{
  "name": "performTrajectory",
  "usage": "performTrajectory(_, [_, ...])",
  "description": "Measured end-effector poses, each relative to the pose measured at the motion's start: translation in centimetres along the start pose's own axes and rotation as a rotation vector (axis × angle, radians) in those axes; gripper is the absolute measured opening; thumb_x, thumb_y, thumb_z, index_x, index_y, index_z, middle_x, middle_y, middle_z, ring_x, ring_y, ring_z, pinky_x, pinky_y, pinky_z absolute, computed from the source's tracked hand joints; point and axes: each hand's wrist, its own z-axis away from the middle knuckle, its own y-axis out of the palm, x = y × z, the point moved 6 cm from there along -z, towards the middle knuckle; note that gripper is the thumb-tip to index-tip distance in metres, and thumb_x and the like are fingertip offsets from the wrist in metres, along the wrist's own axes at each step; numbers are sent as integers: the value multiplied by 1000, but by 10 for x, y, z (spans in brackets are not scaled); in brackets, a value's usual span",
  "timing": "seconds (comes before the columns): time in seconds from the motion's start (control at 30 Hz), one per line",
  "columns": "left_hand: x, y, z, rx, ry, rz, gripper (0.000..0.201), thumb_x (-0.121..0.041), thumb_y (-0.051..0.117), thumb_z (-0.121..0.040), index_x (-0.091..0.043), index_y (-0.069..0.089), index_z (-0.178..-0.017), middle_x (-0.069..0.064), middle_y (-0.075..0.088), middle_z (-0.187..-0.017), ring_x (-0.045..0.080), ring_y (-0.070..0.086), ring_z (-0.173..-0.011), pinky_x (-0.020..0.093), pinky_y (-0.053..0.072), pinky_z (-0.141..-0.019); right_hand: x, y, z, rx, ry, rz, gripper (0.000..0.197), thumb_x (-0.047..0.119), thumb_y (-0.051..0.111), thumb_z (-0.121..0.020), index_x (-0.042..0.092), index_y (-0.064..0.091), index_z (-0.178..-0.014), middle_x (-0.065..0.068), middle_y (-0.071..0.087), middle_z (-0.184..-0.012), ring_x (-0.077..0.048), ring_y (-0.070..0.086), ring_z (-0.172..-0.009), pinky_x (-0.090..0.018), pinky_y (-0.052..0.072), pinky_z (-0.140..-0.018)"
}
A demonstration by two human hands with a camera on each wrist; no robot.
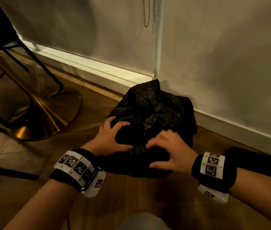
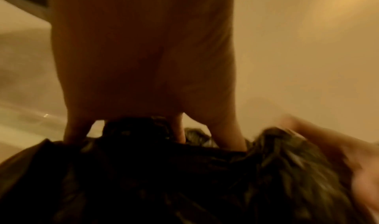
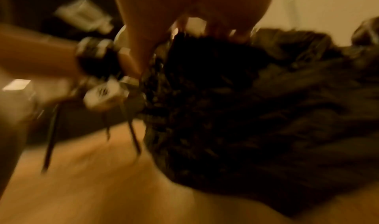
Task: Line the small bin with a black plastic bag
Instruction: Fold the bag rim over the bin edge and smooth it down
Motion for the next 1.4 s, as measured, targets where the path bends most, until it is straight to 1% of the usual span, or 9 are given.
performTrajectory(0.1, [14, 24, 3, 54, -50, 152, 118, -56, 83, -61, -48, 1, -147, -8, -20, -158, 32, -3, -149, 52, 16, -120, -14, 34, 19, 148, -16, -73, 20, 24, 59, -79, 21, 67, -97, 1, 62, -93, -6, 48, -90, -30, 49, -76])
performTrajectory(0.37, [27, 36, 12, 243, -135, 530, 134, -15, 84, -72, -37, -26, -146, -2, 12, -154, 10, 30, -127, 28, 35, -103, -49, 34, 35, 368, 184, 21, 28, 24, 60, -88, 23, 69, -114, 4, 69, -114, -12, 64, -104, -24, 47, -93])
performTrajectory(0.57, [35, -19, -5, -209, -115, 674, 70, -36, 74, -81, -45, 26, -131, -3, 31, -140, 17, 40, -125, 34, 44, -98, -37, -55, -7, -434, 463, -201, 33, 58, 63, -75, 29, 62, -92, 4, 56, -96, -11, 56, -86, -29, 48, -76])
performTrajectory(0.73, [24, 5, -37, 40, -62, 287, 43, -14, 54, -97, -43, 46, -128, 3, 51, -138, 22, 51, -126, 31, 44, -99, -71, -5, -54, -110, 805, -224, 91, 51, 73, -71, 37, 15, -140, -14, 32, -140, -40, 49, -117, -45, 47, -95])
performTrajectory(1.0, [18, 43, 3, 340, -53, 457, 59, -9, 64, -88, -42, 43, -133, -3, 51, -134, 19, 59, -115, 47, 53, -96, -122, 3, -28, 206, 870, -26, 22, 30, 53, -90, 10, 51, -100, -12, 58, -93, -32, 59, -86, -32, 42, -60])
performTrajectory(1.13, [-3, 13, -1, -3, 76, -109, 58, -28, 64, -84, -41, 39, -135, 5, 20, -160, 29, 23, -146, 50, 30, -114, -105, -25, -16, 14, 737, 183, 93, 61, 68, -71, 26, 23, -144, -9, 43, -135, -34, 47, -121, -45, 45, -96])
performTrajectory(1.23, [-58, 15, 2, -17, 387, -125, 50, -18, 54, -92, -35, 46, -138, -9, 25, -159, 14, 12, -150, 51, 8, -121, -43, -31, -28, -77, 173, 447, 49, 52, 51, -81, 41, 48, -129, 1, 53, -125, -28, 51, -117, -44, 36, -93])
performTrajectory(1.3, [-67, 46, 0, 246, 360, -396, 44, -29, 39, -100, -40, 41, -142, -16, 22, -160, 12, 3, -151, 57, -15, -116, -23, 2, -26, 218, -100, 502, 41, 48, 35, -88, 44, 58, -122, 7, 55, -133, -26, 45, -131, -49, 17, -106])
performTrajectory(1.4, [-45, 73, -4, 451, 246, -791, 49, -48, 20, -102, -43, 23, -151, -16, 10, -163, 19, -9, -151, 61, -38, -95, -42, 38, -8, 786, 36, 623, 48, 51, 22, -97, 46, 29, -144, 10, 16, -159, -19, 3, -149, -56, -22, -111])
